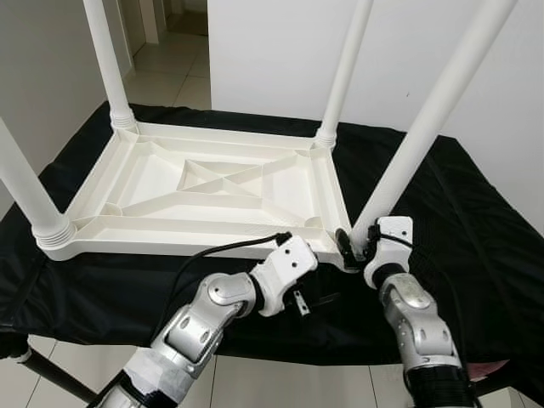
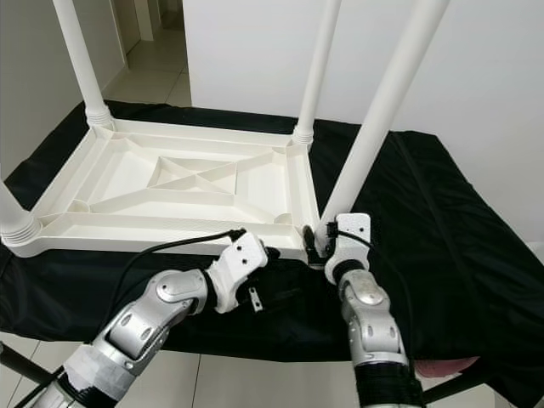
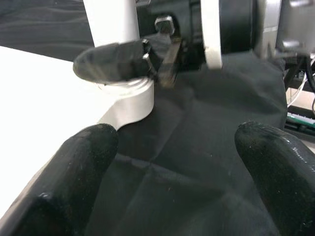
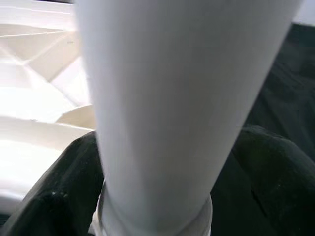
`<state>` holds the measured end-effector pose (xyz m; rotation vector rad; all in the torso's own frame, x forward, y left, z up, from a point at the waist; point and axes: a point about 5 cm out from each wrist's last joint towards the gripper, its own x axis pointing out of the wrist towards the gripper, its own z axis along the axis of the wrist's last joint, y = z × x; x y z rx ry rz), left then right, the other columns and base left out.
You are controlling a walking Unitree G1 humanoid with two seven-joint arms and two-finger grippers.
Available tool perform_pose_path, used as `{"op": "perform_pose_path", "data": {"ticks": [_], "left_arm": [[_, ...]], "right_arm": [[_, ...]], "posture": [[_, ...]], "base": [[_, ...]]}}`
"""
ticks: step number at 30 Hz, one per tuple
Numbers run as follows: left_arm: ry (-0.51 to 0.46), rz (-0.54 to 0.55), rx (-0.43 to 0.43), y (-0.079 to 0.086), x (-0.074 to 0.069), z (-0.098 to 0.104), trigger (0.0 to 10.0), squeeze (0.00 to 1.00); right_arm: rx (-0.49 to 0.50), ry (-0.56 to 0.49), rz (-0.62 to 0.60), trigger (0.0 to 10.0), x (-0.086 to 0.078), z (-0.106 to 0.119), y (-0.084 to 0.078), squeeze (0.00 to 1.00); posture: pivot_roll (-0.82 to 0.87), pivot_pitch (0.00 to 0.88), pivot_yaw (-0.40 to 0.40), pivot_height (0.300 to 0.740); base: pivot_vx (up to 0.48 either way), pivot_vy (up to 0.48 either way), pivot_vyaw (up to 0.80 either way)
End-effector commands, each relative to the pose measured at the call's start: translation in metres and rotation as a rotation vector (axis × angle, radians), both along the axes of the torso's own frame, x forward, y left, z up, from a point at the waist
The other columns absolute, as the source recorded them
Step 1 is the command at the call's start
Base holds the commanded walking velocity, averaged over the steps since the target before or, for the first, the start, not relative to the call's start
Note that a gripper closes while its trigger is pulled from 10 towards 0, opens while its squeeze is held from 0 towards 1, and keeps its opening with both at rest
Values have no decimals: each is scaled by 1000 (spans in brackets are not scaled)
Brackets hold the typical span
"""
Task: Building children table
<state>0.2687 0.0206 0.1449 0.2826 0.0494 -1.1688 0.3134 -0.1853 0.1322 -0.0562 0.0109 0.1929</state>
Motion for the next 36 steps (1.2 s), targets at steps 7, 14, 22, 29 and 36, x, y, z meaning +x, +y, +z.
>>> {"op": "perform_pose_path", "data": {"ticks": [7, 14, 22, 29, 36], "left_arm": [[8, -18, 10, -2, 0, -4, 10000, 0], [9, -13, 5, -4, 2, -5, 10000, 0], [0, -23, 9, -5, 3, -4, 10000, 0], [-13, -35, 14, -6, 3, -3, 10000, 0], [-16, -42, 23, -8, 3, -3, 10000, 0]], "right_arm": [[-82, -38, 275, 10000, 4, 2, -5, 0], [-137, -1, 449, 8824, 10, -2, -10, 0], [-197, 41, 473, 4510, 17, -7, -15, 0], [-199, 39, 514, 0, 20, -11, -15, 0], [-128, 72, 493, 10000, 17, -19, -17, 0]], "posture": [[47, 16, -67, 740], [48, 15, -59, 740], [51, 17, -56, 740], [59, 19, -56, 740], [54, 22, -54, 740]], "base": [[0, 0, 0], [0, 0, 0], [0, 0, 0], [0, 0, 0], [0, 0, 0]]}}
